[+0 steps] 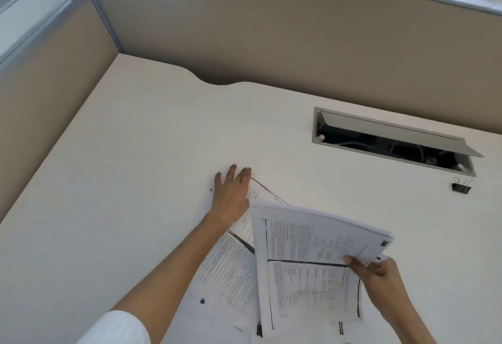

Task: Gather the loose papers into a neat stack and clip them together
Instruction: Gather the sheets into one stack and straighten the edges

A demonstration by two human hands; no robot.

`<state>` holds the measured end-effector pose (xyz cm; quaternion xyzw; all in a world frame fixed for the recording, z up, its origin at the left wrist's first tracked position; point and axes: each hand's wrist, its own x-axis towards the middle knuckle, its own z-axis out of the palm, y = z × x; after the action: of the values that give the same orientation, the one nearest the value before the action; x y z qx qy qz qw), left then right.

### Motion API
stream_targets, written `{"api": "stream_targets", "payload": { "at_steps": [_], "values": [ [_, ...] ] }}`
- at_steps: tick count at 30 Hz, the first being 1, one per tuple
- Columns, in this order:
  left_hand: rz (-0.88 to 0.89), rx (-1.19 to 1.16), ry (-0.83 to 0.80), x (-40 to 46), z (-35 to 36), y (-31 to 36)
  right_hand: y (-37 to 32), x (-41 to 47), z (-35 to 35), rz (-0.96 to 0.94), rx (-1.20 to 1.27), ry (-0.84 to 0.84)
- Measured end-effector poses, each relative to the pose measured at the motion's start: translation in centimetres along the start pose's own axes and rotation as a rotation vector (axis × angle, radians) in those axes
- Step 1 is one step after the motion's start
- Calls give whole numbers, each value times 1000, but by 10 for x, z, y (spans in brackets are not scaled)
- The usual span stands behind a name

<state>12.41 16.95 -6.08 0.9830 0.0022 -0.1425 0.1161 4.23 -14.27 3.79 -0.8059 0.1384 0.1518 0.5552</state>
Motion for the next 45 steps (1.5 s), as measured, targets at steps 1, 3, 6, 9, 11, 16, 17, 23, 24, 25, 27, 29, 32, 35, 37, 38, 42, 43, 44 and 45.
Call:
{"api": "stream_targets", "payload": {
  "at_steps": [1, 3, 6, 9, 11, 16, 17, 23, 24, 25, 27, 29, 32, 35, 37, 38, 42, 43, 44, 45],
  "values": [
    [-2, 4, 22, -1, 0, -1, 0, 3, 3, 9, 1, -11],
    [-3, -8, 78, -4, -3, 1, 1, 8, 5, 14, -16, -36],
    [26, -74, 205, -10, -6, 1, 7, 17, 7, -4, -27, -44],
    [46, -245, 295, -22, -12, 4, 9, 21, 10, 6, -39, -37],
    [-44, -485, 278, -29, -16, 5, 9, 21, 13, 11, -39, -42],
    [-337, -971, 217, -44, -20, -13, 15, 18, 14, 22, -10, -43],
    [-366, -994, 172, -49, -21, -21, 15, 17, 14, 26, 3, -46],
    [-348, -1237, -180, -92, -25, -46, 19, 5, 18, 43, 107, -69],
    [-342, -1267, -241, -101, -26, -46, 21, 2, 20, 45, 121, -76],
    [-341, -1282, -290, -108, -26, -46, 23, 0, 21, 48, 139, -83],
    [-348, -1285, -343, -122, -24, -46, 29, -4, 25, 65, 180, -94],
    [-334, -1292, -365, -134, -24, -44, 33, -9, 30, 81, 224, -98],
    [-306, -1291, -378, -150, -28, -31, 38, -17, 37, 93, 326, -94],
    [-261, -1270, -401, -159, -29, -16, 41, -27, 41, 92, 353, -76],
    [-239, -1283, -406, -161, -29, -7, 42, -30, 44, 68, 354, -49],
    [-227, -1299, -401, -163, -29, -1, 40, -32, 46, 64, 357, -40],
    [-196, -1323, -332, -167, -33, 23, 35, -37, 52, 48, 383, -27],
    [-193, -1324, -303, -168, -36, 28, 35, -38, 51, 56, 415, -22],
    [-182, -1325, -276, -168, -40, 32, 33, -40, 51, 59, 472, -22],
    [-164, -1326, -254, -169, -45, 37, 30, -43, 50, 45, 554, -24]
  ]
}}
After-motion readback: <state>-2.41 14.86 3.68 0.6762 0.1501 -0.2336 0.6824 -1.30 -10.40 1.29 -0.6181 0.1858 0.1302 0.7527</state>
